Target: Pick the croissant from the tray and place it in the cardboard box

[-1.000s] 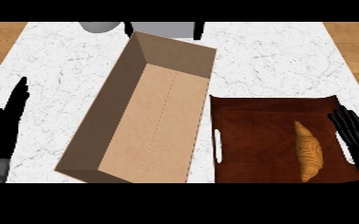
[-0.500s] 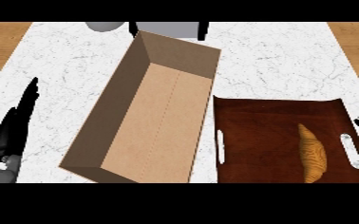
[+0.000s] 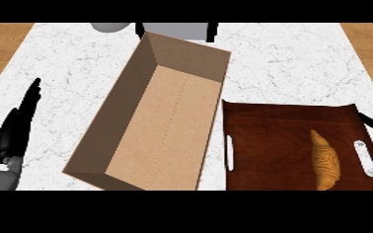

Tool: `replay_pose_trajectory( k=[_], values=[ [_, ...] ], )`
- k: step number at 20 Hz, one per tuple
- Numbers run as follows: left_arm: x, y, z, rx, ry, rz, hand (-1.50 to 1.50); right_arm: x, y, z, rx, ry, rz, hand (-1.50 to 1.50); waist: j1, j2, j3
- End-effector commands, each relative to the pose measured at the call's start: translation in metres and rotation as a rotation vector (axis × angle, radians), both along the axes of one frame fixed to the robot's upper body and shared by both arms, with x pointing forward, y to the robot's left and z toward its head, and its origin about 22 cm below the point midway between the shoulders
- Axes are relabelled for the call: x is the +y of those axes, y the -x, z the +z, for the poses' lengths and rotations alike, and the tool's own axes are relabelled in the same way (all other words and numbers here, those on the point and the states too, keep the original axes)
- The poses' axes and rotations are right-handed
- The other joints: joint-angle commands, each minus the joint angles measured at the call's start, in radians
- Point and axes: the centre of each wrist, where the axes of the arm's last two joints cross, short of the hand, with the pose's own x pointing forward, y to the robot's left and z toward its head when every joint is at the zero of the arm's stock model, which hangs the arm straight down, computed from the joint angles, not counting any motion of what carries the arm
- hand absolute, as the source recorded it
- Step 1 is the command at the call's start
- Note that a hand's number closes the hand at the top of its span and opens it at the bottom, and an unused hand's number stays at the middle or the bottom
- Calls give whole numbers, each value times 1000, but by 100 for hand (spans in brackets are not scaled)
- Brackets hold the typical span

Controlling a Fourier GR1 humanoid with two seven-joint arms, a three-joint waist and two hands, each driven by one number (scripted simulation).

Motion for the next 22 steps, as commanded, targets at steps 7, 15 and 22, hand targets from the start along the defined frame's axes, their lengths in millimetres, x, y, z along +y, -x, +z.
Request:
replay_pose_trajectory(
  k=[7,15,22],
  values=[
    [3,-18,14,-6,4,-4,0,39,-48,-4,134,134,198,-150,-8,-3,-2],
    [3,-4,0,9,-7,9,0,42,-35,-12,127,197,196,-150,-16,-5,-2],
    [5,-5,20,-10,-3,9,0,39,-40,-25,130,160,212,-150,-8,-4,-1]
  ],
)
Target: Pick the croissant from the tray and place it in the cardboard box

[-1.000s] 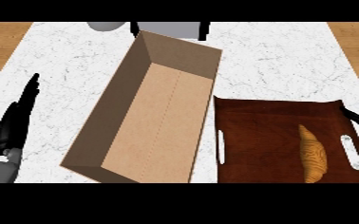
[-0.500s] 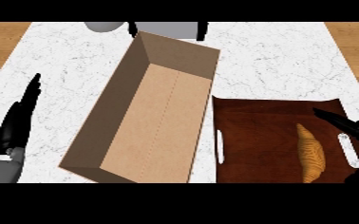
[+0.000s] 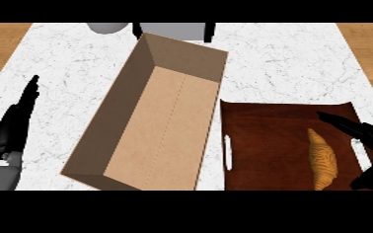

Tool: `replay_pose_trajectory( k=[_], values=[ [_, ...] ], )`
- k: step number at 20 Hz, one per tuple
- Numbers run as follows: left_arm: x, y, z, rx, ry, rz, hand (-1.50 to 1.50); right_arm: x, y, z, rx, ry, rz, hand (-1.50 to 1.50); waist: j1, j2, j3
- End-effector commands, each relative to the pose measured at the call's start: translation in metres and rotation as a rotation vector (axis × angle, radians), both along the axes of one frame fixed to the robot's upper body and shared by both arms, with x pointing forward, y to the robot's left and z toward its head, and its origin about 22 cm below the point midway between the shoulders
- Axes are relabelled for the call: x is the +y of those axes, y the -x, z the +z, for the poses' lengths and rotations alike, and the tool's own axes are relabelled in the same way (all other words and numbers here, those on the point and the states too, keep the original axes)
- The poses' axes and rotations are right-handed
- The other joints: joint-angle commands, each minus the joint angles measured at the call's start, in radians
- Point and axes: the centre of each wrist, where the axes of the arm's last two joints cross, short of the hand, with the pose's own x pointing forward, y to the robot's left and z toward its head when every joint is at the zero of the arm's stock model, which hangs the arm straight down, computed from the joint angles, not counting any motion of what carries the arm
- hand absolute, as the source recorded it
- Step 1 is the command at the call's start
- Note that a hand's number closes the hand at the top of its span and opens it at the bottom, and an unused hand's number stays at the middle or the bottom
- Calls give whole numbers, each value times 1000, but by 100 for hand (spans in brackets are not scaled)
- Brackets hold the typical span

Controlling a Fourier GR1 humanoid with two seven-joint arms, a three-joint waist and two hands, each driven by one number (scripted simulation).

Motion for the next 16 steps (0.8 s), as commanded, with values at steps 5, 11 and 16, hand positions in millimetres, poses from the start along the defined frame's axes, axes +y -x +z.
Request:
replay_pose_trajectory(
  k=[5,11,16],
  values=[
    [4,18,-11,1,1,6,0,23,4,-1,28,-111,99,-150,-5,-3,-1],
    [-4,14,-8,3,1,3,0,16,19,6,-13,-141,119,-150,-5,-2,0],
    [-7,12,-11,5,-4,6,0,44,14,16,31,-10,123,-150,-4,-1,0]
  ],
)
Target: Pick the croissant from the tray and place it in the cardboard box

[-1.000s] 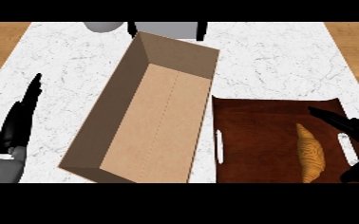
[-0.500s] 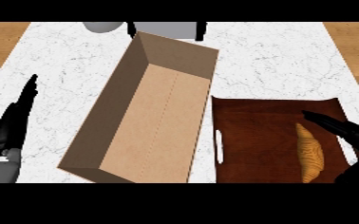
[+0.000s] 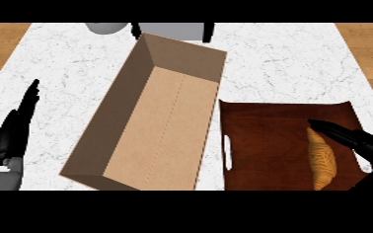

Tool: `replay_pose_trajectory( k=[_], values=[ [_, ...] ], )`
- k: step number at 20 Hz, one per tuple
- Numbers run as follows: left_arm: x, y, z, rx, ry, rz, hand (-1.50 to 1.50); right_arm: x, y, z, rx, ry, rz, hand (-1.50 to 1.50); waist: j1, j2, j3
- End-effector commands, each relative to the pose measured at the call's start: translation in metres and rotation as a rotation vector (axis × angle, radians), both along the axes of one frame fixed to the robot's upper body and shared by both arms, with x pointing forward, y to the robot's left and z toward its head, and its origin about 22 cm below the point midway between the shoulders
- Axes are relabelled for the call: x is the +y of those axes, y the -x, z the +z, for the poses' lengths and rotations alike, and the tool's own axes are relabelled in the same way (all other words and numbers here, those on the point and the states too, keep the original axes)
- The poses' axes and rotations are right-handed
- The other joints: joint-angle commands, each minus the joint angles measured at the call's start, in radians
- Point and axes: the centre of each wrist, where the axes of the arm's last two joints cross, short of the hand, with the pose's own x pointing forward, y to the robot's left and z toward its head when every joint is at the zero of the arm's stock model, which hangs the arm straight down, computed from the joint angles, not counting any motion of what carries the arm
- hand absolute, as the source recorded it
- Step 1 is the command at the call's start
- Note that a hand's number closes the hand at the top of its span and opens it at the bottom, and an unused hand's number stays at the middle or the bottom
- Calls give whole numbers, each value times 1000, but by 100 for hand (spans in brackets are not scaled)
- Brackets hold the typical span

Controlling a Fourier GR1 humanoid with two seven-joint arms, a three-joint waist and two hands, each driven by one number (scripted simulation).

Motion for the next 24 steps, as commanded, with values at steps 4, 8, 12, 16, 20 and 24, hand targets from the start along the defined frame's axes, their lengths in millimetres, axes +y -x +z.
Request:
replay_pose_trajectory(
  k=[4,8,12,16,20,24],
  values=[
    [-14,-12,5,4,24,-2,0,25,-4,-12,80,73,-6,-150,4,1,1],
    [-10,-7,-1,2,8,-4,0,38,-5,-17,98,103,-13,-150,4,1,0],
    [5,-9,5,5,7,-7,0,46,2,-42,-78,57,-89,150,2,3,1],
    [-3,16,-1,1,6,-24,0,39,2,-41,-157,53,-156,150,12,0,2],
    [0,11,1,12,-2,-7,0,66,-31,-34,-222,101,-142,150,13,1,1],
    [8,-8,1,3,7,-25,0,109,-79,11,-266,300,-18,150,19,5,-1]
  ],
)
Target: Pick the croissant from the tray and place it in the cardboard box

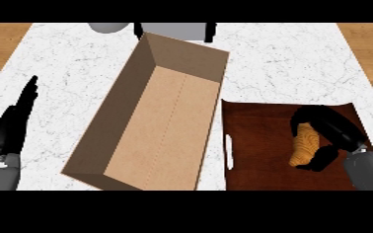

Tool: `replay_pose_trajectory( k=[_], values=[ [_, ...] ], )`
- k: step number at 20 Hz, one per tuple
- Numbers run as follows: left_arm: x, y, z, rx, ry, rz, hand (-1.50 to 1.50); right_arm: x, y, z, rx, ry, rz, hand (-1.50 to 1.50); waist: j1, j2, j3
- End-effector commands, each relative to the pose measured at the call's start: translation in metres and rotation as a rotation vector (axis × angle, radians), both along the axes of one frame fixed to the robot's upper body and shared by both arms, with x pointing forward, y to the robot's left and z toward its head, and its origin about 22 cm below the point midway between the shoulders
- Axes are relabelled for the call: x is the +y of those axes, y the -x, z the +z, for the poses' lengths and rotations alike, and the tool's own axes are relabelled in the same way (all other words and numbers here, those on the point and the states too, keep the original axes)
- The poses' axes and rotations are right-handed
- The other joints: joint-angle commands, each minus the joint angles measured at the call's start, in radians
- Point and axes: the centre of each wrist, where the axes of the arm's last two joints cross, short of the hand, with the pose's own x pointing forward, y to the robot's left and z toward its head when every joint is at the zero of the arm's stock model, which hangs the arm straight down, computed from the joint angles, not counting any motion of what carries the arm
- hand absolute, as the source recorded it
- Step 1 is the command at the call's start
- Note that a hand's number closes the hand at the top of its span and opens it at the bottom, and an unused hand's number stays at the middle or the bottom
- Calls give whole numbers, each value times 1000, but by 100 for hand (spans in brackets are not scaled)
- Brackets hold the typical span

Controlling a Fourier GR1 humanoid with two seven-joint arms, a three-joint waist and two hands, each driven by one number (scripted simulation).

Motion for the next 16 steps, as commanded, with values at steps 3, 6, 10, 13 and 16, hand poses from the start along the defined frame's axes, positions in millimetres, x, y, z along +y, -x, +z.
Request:
replay_pose_trajectory(
  k=[3,6,10,13,16],
  values=[
    [-2,12,-9,0,3,-16,0,59,-49,24,-94,181,37,150,12,0,4],
    [-2,-2,9,-20,-14,18,0,54,-61,69,-235,158,-15,150,-2,-3,4],
    [-18,4,-5,-7,-4,1,0,66,-56,89,-307,78,-26,150,-9,-5,4],
    [4,11,-8,4,-7,13,0,54,-67,139,-468,-67,35,150,-7,-6,4],
    [-4,16,-18,12,6,19,0,78,-56,146,-494,-122,116,150,-10,-4,3]
  ],
)
